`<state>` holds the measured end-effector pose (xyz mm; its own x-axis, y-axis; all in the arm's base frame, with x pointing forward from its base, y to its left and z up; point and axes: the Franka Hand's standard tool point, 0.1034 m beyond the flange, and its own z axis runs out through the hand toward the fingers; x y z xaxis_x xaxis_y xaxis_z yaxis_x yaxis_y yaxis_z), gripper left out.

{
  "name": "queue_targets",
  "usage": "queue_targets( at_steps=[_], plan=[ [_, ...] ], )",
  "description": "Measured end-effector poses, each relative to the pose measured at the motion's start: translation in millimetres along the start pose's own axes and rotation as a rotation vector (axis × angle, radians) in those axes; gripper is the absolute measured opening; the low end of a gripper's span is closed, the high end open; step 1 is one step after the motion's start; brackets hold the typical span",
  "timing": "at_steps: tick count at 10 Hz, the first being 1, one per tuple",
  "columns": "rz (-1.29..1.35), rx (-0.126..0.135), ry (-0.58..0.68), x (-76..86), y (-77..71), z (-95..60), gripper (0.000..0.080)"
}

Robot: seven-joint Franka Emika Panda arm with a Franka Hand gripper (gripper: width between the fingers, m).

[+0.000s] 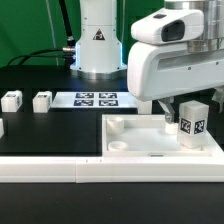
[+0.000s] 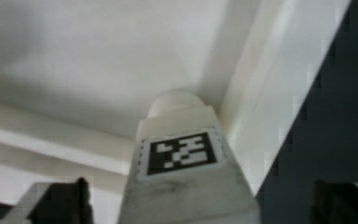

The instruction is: Assemble square table

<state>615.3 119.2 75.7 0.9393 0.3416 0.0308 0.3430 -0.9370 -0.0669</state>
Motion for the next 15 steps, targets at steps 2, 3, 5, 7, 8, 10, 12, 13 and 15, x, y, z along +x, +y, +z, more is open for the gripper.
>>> queue_targets(
  at_steps=[2, 3, 5, 7, 8, 10, 12, 13, 15],
  plan=[
    [-0.009, 0.000, 0.000, -0.2, 1.0, 0.0, 0.0471],
    [-0.008, -0.002, 0.001, -0.1, 2.1, -0.3, 0.0301],
    [0.023, -0.002, 0.000, -0.4, 2.7, 0.0, 0.0290],
    [0.126, 0.001, 0.002, -0.3, 2.5, 0.1, 0.0290],
    [0.227, 0.001, 0.004, -0.3, 2.4, 0.3, 0.0290],
    [0.398, 0.001, 0.009, 0.2, 2.2, 0.6, 0.0290],
    [0.568, 0.003, 0.014, 0.6, 2.2, 0.8, 0.0290],
    [0.657, 0.004, 0.015, 0.7, 2.3, 0.8, 0.0290],
    [0.841, 0.020, 0.033, 1.8, 3.6, 1.1, 0.0290]
  ],
)
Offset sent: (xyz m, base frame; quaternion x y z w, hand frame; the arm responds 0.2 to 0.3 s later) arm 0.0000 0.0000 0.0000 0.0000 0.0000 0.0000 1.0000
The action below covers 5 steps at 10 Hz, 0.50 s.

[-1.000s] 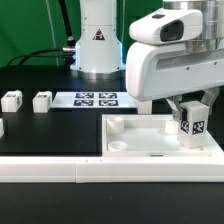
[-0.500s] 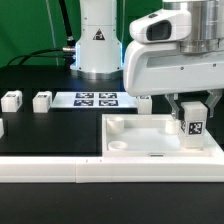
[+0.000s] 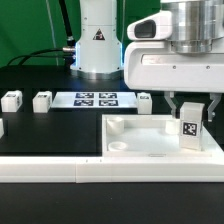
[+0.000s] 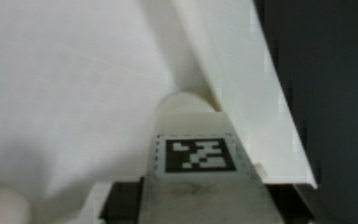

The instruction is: Assemble square table

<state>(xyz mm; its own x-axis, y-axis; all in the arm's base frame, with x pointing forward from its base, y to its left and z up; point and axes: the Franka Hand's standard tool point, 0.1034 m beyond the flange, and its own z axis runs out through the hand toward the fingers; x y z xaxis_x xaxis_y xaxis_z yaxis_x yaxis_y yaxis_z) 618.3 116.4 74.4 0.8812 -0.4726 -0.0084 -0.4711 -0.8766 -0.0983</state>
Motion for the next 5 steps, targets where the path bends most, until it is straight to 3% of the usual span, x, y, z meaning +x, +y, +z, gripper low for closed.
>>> queue_targets(
  at_steps=[5],
  plan=[
    [0.443, 0.013, -0.001, -1.3, -0.6, 0.6, 0.0290]
  ],
)
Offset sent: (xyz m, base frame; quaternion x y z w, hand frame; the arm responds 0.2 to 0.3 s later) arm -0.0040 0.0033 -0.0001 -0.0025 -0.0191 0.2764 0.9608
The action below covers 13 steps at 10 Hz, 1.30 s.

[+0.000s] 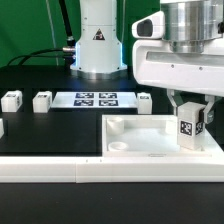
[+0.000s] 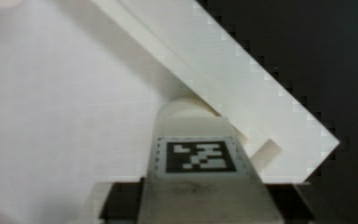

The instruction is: Assemble square table

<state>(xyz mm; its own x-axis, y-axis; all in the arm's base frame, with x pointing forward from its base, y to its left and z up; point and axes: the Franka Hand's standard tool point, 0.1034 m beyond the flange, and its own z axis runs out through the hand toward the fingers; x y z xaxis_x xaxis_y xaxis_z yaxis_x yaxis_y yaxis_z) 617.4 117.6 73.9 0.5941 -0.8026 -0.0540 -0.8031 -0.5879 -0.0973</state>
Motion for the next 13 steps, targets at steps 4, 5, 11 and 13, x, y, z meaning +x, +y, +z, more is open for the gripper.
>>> queue_targets(
  at_steps=[4, 5, 11, 13],
  plan=[
    [0.083, 0.003, -0.006, -0.1, 0.0, 0.4, 0.0291],
    [0.050, 0.002, -0.007, -0.3, 0.1, 0.6, 0.0502],
    [-0.556, -0.039, -0.050, -4.9, -0.8, -0.4, 0.0649],
    [-0.661, -0.037, -0.052, -4.4, -0.5, -0.3, 0.0649]
  ],
)
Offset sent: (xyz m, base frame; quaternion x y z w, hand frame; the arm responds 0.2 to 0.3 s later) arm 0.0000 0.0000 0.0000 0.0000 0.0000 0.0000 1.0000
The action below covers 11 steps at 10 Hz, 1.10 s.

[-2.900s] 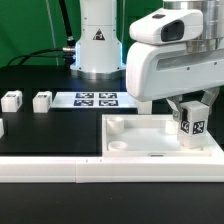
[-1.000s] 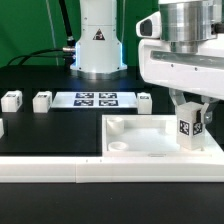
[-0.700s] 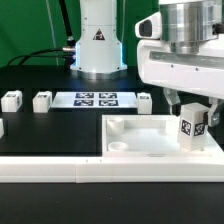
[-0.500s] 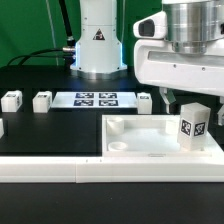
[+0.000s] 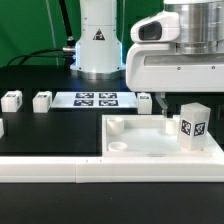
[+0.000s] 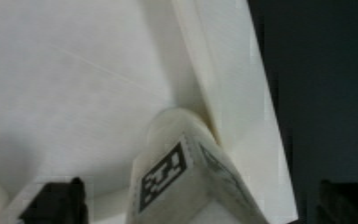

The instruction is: Assemble square table

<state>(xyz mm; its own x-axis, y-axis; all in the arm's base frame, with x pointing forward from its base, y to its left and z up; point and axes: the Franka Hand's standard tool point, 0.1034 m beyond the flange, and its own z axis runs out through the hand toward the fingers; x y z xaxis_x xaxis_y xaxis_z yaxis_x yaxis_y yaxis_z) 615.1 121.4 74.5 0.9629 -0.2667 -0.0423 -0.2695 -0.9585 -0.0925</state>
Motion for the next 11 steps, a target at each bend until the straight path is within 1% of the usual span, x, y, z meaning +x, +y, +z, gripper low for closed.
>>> queue_targets(
  at_steps=[2, 6, 9, 10, 11],
  plan=[
    [-0.181, -0.002, 0.001, 0.5, 0.7, -0.3, 0.0649],
    [-0.496, -0.025, 0.003, 1.7, 2.7, -0.7, 0.0649],
    [-0.657, -0.028, 0.002, 2.6, 4.7, -0.8, 0.0649],
    [-0.672, -0.028, 0.002, 2.7, 4.8, -0.8, 0.0625],
    [-0.673, -0.028, 0.002, 2.8, 5.1, -0.8, 0.0625]
  ],
)
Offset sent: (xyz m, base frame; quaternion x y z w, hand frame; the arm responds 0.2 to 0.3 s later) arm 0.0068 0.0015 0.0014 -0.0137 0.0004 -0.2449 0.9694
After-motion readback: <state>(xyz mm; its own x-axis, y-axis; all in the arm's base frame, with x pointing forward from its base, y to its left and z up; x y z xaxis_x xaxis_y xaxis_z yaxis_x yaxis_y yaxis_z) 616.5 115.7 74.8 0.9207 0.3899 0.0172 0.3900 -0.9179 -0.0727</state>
